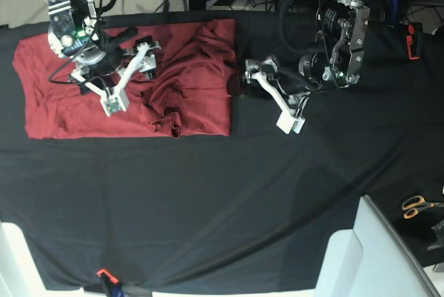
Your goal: Fold the T-shirt properly
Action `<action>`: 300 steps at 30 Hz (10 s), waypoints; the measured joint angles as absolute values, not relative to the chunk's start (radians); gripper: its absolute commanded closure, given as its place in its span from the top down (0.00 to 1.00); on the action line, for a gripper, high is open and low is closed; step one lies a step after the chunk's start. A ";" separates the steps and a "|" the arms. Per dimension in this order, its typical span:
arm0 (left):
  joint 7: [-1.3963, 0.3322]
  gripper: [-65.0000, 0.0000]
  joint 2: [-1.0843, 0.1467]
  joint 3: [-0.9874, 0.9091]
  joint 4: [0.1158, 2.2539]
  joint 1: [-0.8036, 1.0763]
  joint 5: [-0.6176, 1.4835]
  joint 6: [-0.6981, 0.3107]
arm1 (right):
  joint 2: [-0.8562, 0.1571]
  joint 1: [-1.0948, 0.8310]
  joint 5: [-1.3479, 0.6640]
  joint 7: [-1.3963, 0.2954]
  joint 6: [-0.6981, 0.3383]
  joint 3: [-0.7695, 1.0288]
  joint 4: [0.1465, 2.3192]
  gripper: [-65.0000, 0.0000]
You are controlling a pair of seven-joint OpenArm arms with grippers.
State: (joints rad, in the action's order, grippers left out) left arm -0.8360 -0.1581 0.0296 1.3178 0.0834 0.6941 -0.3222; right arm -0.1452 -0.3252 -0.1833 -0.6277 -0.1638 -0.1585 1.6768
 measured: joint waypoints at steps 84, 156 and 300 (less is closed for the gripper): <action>-0.960 0.29 0.094 0.837 1.182 -0.283 0.675 -0.314 | -0.027 -0.261 -0.184 -0.628 -0.168 0.312 1.684 0.77; -0.608 0.00 0.144 0.685 0.863 -0.435 0.803 -0.147 | -0.030 -0.242 -0.187 -0.630 -0.168 0.311 1.680 0.77; -0.824 0.00 -0.382 -0.700 1.497 0.369 0.460 -0.405 | 0.017 -0.377 -0.183 -0.780 -0.206 0.162 1.705 0.64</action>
